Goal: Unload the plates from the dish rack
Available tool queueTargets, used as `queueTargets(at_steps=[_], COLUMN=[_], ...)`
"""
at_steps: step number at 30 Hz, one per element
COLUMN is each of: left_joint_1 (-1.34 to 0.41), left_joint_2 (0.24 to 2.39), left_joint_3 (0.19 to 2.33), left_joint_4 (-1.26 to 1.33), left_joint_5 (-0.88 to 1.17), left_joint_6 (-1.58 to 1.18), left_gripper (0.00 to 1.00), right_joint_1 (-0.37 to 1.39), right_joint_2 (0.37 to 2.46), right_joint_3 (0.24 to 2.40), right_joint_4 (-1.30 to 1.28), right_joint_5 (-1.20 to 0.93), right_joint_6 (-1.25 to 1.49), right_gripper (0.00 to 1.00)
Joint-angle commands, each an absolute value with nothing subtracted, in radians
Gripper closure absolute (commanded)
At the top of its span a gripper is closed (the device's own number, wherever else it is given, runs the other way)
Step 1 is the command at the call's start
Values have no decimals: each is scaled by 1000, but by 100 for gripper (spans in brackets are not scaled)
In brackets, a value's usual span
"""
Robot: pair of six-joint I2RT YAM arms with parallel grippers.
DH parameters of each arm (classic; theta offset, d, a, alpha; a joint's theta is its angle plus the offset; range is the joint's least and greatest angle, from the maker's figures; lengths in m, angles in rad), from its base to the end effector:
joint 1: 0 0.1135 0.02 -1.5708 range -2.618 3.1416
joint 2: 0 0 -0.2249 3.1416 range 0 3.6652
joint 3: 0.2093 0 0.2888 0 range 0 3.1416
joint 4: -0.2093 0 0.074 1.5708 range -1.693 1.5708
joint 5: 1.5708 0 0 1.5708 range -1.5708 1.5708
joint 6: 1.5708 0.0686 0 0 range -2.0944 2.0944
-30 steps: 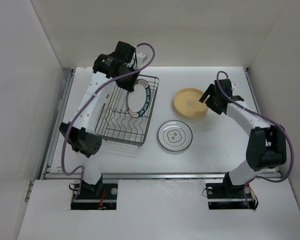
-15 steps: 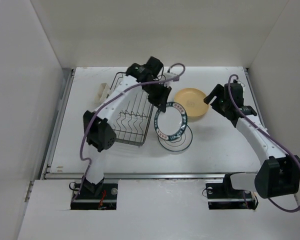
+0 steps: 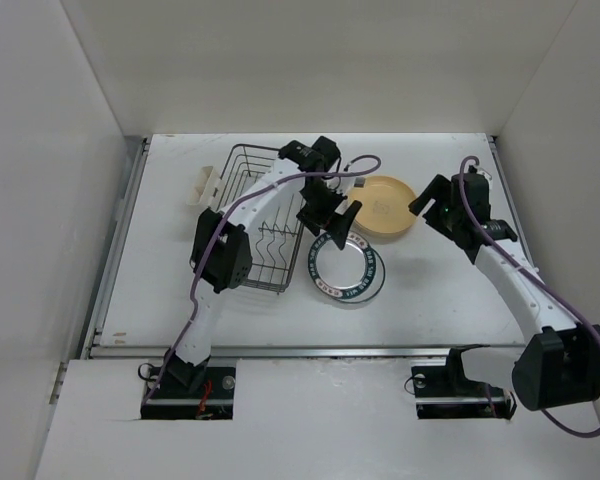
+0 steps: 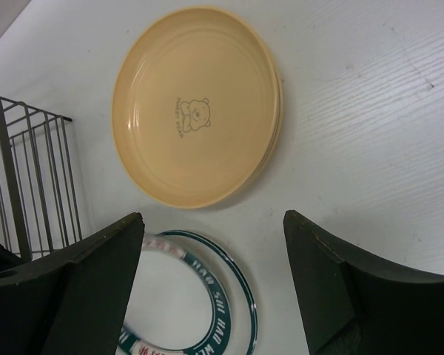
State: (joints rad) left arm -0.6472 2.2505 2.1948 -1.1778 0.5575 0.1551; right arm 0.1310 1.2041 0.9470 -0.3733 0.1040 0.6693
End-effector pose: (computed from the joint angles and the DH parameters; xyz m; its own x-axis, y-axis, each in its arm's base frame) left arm 0.3694 -0.3247 0.2078 -0.6432 0.6504 -0.4041 0.7598 0.4766 -0.4421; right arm 0.3407 0.0377 0.2258 -0.4873 0.5582 -0.6715 0.3259 0.8297 0.4532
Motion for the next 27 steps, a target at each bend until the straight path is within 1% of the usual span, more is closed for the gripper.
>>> queueTargets(at_steps=[1, 6, 7, 9, 10, 12, 13, 14, 16, 18, 21, 25, 26, 27], left_joint_1=[-675, -675, -675, -658, -641, -556, -517, -435, -353, -255, -196, -154, -141, -114], left_joint_2=[2249, 2119, 2042, 1955, 1880, 1826, 1803, 1760, 1727, 1718, 1706, 1669, 1660, 1651], left_joint_3=[2243, 2286, 2269, 2182, 2154, 2111, 2067, 2037, 1950, 1912, 1824, 1675, 1648, 1599], left_joint_4=[-1233, -1223, -1207, -1123, -1100, -1088, -1088, -1077, -1063, -1084, -1094, -1081, -1072, -1063], left_joint_5=[450, 263, 138, -27, -161, -247, -270, -282, -282, -239, -178, -206, -206, -183], left_joint_6=[184, 193, 193, 167, 146, 124, 115, 106, 92, 80, 92, 92, 92, 92], left_gripper=[0, 0, 0, 0, 0, 0, 0, 0, 0, 0, 0, 0, 5, 6], right_joint_1=[127, 127, 127, 127, 127, 127, 127, 127, 127, 127, 127, 137, 137, 137], right_joint_2=[1183, 1183, 1183, 1183, 1183, 1183, 1183, 1174, 1173, 1173, 1184, 1184, 1184, 1184], right_joint_3=[937, 937, 937, 937, 937, 937, 937, 928, 916, 907, 907, 907, 907, 907], right_joint_4=[-357, -348, -348, -348, -348, -348, -348, -348, -339, -330, -330, -339, -339, -339], right_joint_5=[100, 91, 91, 91, 91, 91, 91, 91, 80, 69, 60, 80, 80, 80], right_joint_6=[657, 647, 647, 647, 647, 647, 647, 647, 647, 647, 647, 638, 638, 638], right_gripper=[18, 18, 18, 18, 18, 18, 18, 18, 18, 18, 18, 20, 20, 20])
